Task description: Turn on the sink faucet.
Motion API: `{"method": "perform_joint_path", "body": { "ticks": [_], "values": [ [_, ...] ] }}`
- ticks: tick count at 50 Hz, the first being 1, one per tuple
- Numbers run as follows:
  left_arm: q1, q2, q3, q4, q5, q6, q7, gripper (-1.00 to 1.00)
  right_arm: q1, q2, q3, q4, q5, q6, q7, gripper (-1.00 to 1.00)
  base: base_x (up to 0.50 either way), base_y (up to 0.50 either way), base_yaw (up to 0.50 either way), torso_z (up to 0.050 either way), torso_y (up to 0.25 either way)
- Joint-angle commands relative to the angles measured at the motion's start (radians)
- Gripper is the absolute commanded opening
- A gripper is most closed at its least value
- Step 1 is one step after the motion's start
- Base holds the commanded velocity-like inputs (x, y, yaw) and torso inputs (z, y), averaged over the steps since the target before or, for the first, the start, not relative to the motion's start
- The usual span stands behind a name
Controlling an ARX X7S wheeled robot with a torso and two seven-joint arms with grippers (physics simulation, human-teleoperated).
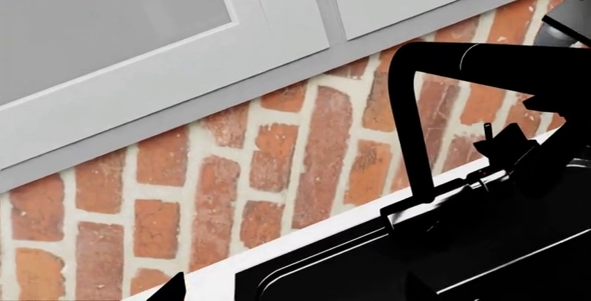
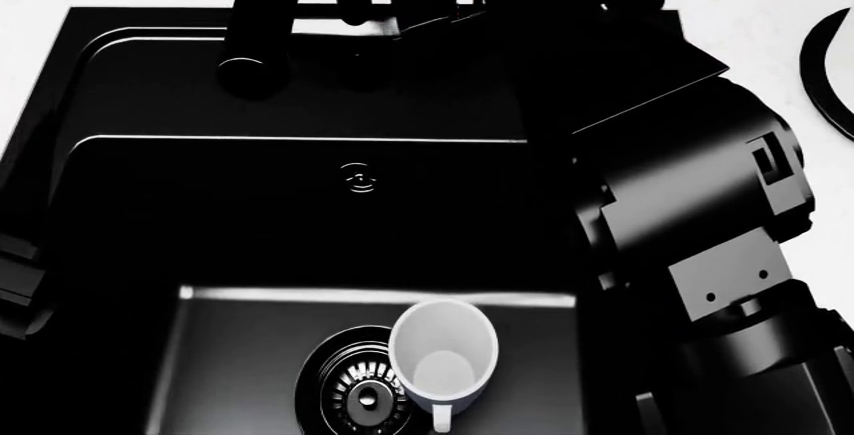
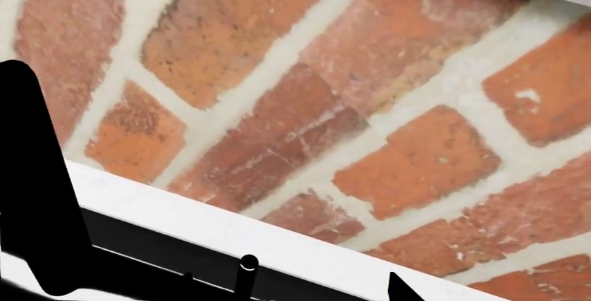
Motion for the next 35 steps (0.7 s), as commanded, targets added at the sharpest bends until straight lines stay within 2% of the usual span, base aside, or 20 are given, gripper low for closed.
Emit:
{"method": "perform_joint_path", "body": {
  "ticks": [1, 4, 16, 35],
  "values": [
    [-0.002, 0.017, -0.022, -0.026, 0.003, 0.031, 0.042, 1.0, 0.011, -0.027, 0.024, 0.055, -0.015, -0.053, -0.039, 1.0, 0.0, 0.0, 0.0, 0.0, 0.0],
    [-0.012, 0.014, -0.009, -0.019, 0.014, 0.021, 0.04, 1.0, 0.01, -0.029, 0.011, 0.052, -0.019, -0.055, -0.047, 1.0, 0.0, 0.0, 0.0, 0.008, -0.038],
    [-0.018, -0.003, -0.019, -0.015, -0.029, 0.03, 0.014, 1.0, 0.018, -0.021, 0.012, 0.025, -0.013, -0.052, -0.044, 1.0, 0.0, 0.0, 0.0, 0.038, -0.17],
    [0.04, 0.004, 0.002, -0.009, 0.024, 0.05, 0.053, 1.0, -0.038, 0.116, 0.167, -0.111, 0.025, -0.067, 0.061, 1.0, 0.0, 0.0, 0.0, 0.0, 0.0]
  ]
}}
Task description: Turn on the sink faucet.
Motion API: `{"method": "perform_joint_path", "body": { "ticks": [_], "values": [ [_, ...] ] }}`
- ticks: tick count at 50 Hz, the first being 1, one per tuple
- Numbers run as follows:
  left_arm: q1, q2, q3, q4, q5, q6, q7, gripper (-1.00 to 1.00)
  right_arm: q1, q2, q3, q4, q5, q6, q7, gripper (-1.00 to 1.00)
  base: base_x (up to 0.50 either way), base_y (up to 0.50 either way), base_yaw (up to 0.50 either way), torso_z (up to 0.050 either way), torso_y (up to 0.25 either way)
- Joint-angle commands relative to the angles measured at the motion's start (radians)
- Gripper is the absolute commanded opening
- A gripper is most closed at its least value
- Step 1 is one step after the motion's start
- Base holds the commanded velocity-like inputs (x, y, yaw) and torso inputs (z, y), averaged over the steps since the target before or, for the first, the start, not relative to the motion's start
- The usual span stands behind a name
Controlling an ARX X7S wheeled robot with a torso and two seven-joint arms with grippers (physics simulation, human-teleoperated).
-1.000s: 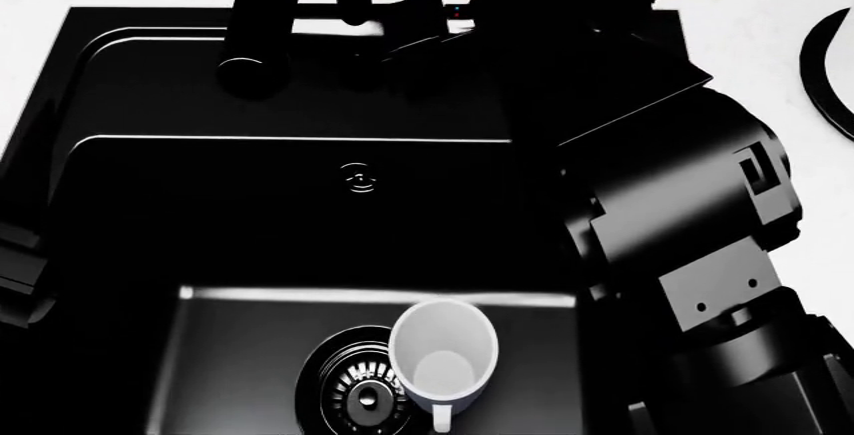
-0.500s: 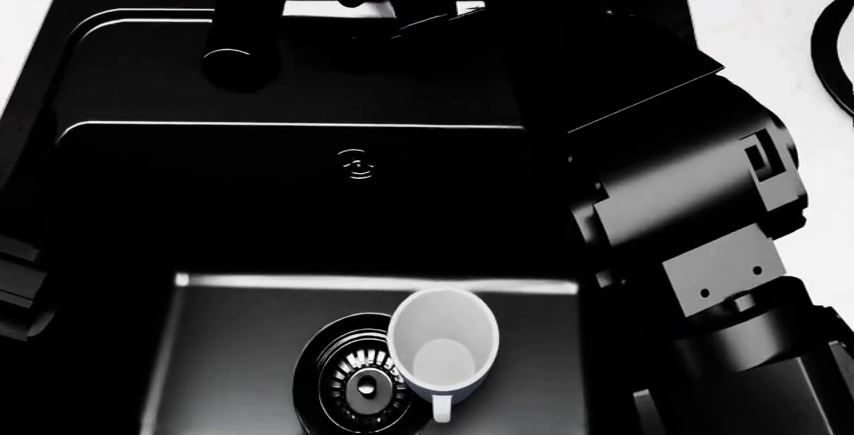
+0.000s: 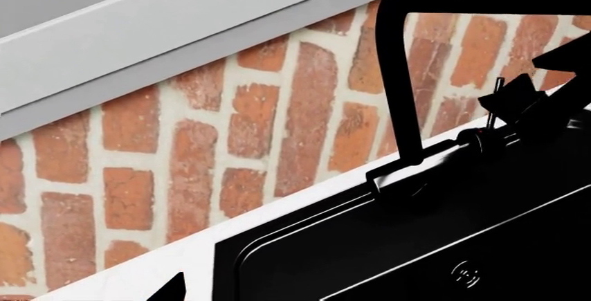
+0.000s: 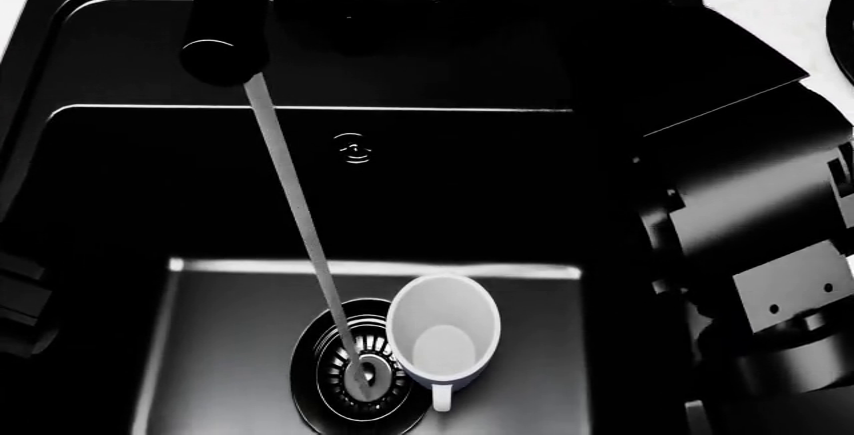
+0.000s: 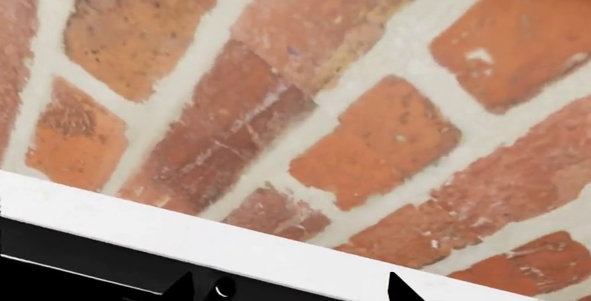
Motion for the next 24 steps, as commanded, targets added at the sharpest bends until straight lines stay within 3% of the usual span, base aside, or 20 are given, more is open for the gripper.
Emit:
{"method": "perform_joint_path", "body": {
  "ticks": [1, 14, 24],
  "values": [
    [0.022, 0.023, -0.013, -0.024, 0.029, 0.032, 0.055, 1.0, -0.03, 0.059, 0.127, -0.065, -0.002, -0.003, 0.039, 1.0, 0.0, 0.0, 0.0, 0.0, 0.0],
    [0.066, 0.012, -0.021, -0.011, 0.063, 0.058, 0.07, 1.0, -0.095, 0.122, 0.26, -0.08, 0.049, 0.055, 0.144, 1.0, 0.0, 0.0, 0.0, 0.0, 0.0],
    [0.079, 0.007, -0.021, -0.017, 0.077, 0.07, 0.074, 1.0, -0.121, 0.129, 0.273, -0.168, 0.068, 0.085, 0.183, 1.0, 0.0, 0.0, -0.01, 0.0, 0.0]
  ]
}}
